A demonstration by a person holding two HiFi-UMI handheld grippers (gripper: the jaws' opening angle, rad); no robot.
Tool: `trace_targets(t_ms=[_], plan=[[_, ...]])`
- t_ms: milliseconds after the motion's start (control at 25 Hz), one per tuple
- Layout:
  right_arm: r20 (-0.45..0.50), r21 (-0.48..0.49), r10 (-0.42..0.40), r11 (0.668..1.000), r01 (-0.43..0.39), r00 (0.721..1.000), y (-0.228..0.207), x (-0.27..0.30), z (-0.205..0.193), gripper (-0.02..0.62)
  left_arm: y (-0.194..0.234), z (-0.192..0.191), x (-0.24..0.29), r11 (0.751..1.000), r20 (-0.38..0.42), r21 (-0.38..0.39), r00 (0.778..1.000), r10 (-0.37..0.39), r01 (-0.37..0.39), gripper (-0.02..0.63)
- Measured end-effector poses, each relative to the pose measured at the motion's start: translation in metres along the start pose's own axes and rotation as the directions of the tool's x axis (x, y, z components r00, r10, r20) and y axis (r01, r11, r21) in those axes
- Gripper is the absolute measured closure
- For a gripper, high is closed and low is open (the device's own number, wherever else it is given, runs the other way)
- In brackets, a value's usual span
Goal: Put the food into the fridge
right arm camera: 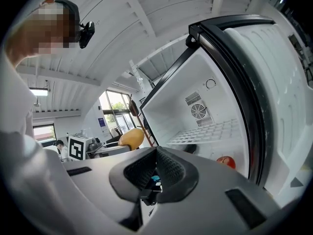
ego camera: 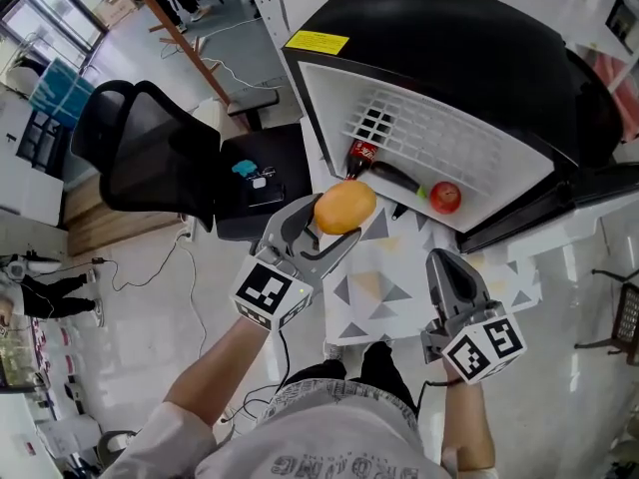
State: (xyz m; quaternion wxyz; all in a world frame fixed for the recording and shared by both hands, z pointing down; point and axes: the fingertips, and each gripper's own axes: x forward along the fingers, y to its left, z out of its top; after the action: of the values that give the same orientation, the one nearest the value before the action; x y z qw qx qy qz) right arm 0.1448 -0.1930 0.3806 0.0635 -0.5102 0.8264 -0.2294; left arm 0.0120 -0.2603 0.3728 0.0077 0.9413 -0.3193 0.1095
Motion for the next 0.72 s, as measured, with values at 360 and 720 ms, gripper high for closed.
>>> trace_targets(t_ms=[360,720], plan=[[-0.019,0.025,0.018,1.000,-0.017,1.000,-0.023,0.009,0.000,0.594,0.017,-0.008,0.058,0.999,-0.045,0.043,0.999,0.006,-0.004,0.296],[-0.047,0.046,0.037,0.998,-0.035,0.998,-0.039,0.020,-0.007,0.594,0.041,-0.012,0.101,0.998,-0.070,0.060,0.997,0.028,-0.024,0.296]])
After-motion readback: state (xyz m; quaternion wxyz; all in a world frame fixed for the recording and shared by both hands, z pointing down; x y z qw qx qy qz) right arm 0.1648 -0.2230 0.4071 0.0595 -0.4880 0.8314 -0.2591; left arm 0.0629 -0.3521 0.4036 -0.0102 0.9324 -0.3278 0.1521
